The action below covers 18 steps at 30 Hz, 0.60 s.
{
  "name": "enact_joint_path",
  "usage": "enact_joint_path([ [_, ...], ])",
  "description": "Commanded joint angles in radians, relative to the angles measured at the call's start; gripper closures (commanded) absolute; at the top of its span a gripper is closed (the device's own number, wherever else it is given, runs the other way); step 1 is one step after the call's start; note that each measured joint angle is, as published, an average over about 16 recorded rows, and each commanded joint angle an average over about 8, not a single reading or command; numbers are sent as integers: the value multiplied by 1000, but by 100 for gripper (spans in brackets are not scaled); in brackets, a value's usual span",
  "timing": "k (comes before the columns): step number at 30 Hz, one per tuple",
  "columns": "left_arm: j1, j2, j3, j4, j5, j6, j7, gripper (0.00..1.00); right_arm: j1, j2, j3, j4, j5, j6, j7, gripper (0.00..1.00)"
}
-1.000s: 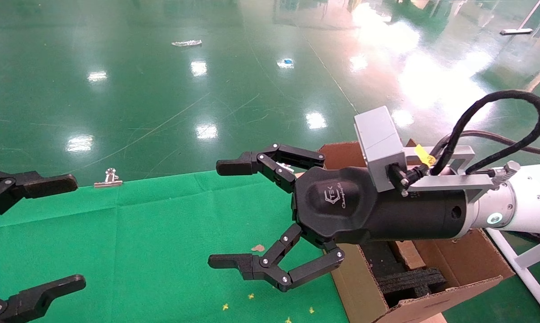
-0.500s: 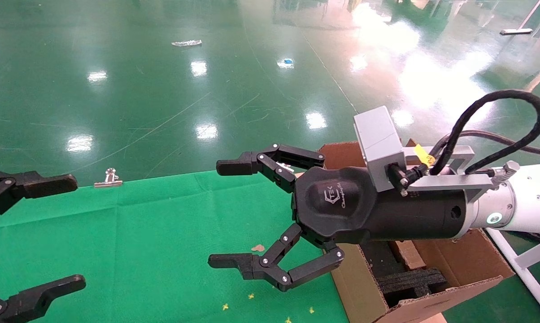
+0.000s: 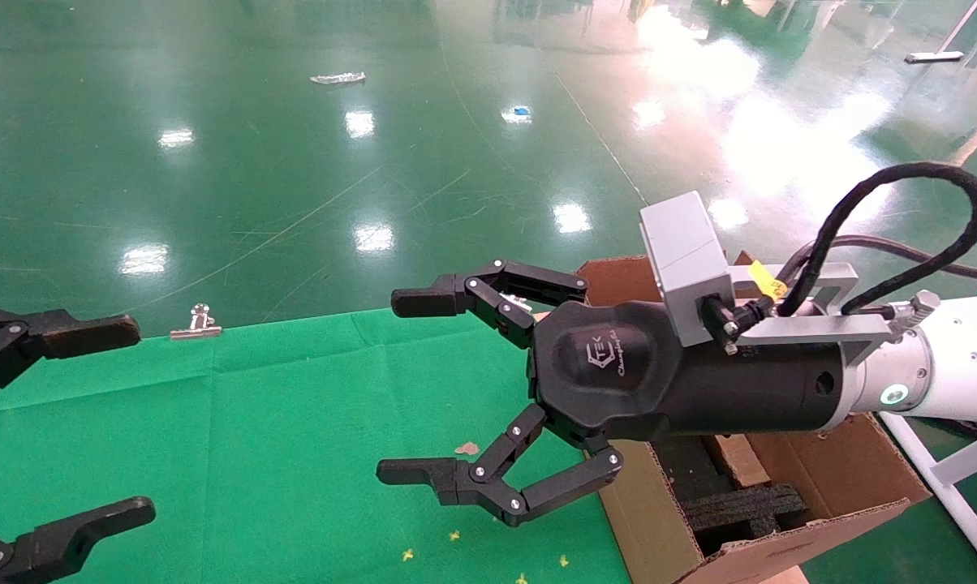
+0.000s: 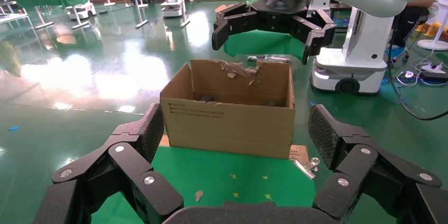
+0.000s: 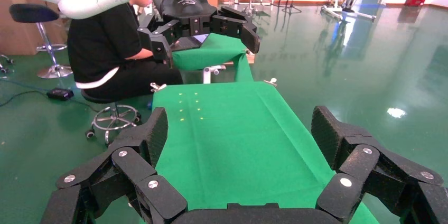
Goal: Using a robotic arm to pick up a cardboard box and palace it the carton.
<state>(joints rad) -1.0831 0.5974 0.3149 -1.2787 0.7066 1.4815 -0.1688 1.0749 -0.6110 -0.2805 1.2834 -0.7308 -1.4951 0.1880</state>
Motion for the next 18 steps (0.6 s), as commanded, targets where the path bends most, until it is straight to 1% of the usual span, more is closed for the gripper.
enact_joint_path([
  [1,0,0,0,0,0,0,0,0,0,0,0,0,0,0,0,0],
  [18,0,0,0,0,0,0,0,0,0,0,0,0,0,0,0,0],
])
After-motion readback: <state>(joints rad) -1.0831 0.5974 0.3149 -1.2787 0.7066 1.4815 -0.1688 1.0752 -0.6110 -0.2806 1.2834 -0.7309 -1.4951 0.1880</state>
